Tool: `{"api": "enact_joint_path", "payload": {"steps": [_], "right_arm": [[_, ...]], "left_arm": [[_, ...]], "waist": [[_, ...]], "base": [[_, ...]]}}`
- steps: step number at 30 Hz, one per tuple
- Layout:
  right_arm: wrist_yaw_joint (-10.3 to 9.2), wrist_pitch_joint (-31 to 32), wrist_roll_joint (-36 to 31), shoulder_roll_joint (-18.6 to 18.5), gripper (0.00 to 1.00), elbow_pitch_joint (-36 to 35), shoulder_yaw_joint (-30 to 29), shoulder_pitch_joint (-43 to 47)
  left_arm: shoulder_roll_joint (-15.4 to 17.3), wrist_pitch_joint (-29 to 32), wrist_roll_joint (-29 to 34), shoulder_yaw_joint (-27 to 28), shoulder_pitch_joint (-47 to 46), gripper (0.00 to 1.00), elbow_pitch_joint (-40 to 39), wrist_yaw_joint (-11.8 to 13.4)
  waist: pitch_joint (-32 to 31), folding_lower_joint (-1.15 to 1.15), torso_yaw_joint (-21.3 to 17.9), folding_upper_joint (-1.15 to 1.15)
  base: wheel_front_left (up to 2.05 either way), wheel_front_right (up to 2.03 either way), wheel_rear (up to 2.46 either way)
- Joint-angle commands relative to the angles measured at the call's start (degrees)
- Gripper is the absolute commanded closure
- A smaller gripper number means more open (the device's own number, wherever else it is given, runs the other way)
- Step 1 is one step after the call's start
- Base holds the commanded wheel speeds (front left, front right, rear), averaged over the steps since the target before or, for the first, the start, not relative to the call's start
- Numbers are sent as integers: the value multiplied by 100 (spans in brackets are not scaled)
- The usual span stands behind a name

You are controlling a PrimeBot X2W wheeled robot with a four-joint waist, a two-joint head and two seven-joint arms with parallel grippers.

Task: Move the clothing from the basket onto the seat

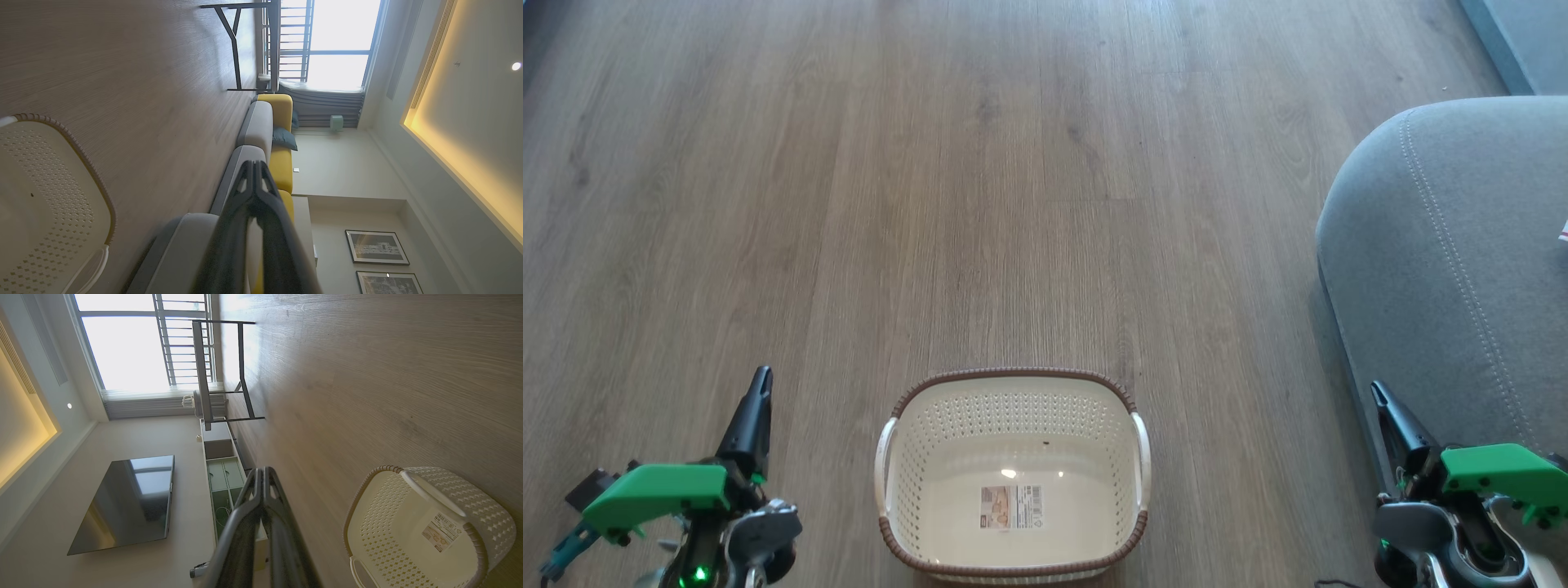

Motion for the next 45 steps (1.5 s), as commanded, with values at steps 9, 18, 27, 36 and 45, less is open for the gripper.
{"api": "enact_joint_path", "payload": {"steps": [9, 18, 27, 36, 45], "right_arm": [[40, 44, 31, -38, 100, -236, 92, -285], [40, 46, 29, -37, 100, -235, 90, -285], [40, 47, 28, -35, 100, -235, 88, -285], [40, 48, 27, -34, 100, -235, 86, -285], [40, 49, 26, -34, 100, -235, 85, -286]], "left_arm": [[41, 19, -30, 207, -337, 100, -205, -38], [41, 19, -30, 206, -337, 100, -206, -38], [41, 19, -31, 206, -337, 100, -206, -38], [41, 18, -31, 206, -337, 100, -206, -38], [41, 18, -31, 206, -337, 100, -206, -38]], "waist": [[0, 0, 0, 0], [0, 0, 0, 0], [0, 0, 0, 0], [0, 0, 0, 0], [0, 0, 0, 0]], "base": [[0, 0, 0], [0, 0, 0], [0, 0, 0], [0, 0, 0], [0, 0, 0]]}}
